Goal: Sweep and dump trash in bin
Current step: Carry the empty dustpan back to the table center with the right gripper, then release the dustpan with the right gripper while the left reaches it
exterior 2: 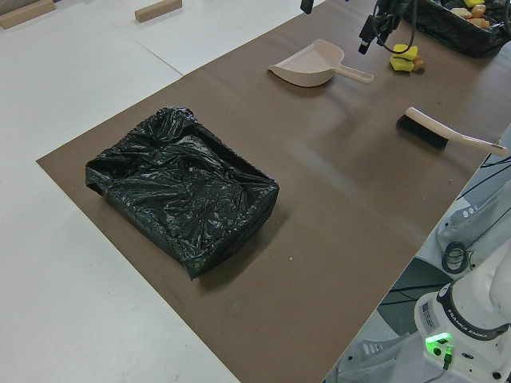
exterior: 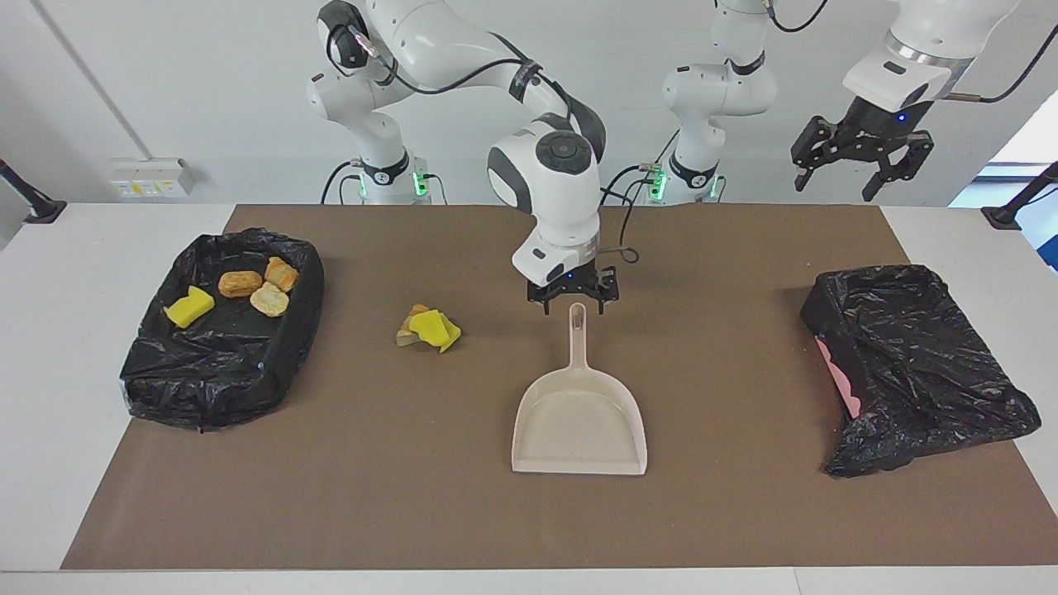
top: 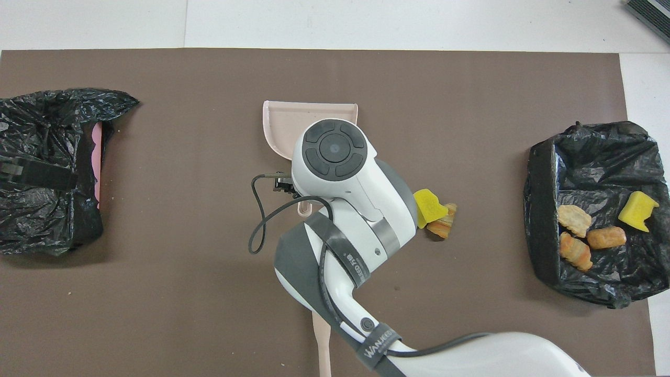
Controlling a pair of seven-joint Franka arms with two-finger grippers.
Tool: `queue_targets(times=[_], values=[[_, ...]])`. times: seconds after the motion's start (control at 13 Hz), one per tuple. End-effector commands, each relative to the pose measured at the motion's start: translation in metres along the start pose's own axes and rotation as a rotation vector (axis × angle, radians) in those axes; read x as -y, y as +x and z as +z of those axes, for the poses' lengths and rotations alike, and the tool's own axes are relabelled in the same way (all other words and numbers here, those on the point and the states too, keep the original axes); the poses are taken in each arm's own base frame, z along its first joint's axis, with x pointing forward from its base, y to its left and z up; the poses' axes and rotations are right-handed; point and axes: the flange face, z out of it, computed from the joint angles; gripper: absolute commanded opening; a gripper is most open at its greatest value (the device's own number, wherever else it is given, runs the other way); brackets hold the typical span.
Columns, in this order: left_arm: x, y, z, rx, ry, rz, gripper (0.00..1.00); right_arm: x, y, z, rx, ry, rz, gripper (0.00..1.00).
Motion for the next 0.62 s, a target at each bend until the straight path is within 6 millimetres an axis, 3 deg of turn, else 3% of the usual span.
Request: queue_targets(times=[0.0,0.23,0.39,0.54], values=[[-0.024,0.025,0.027,-0.032,0.002,-0.010,1.00,-0.028,-0.057,-0.025,0.049,-0.016,-0.013,1.00],[-0.084,0.069,0.082,-0.065,-0.009,-0.088,1.00,-0.035,-0.134,-0.010,0.111,-0.047,-0.047,1.00],[-0.114,0.081,0.119,-0.087,-0.015,-0.067,1.00,-0.046,-0.172,0.005,0.135,-0.038,-0.058,1.00],[-0.156,0.094,0.160,-0.107,-0.024,-0.009,1.00,-0.060,-0.205,0.021,0.144,-0.024,-0.075,1.00]])
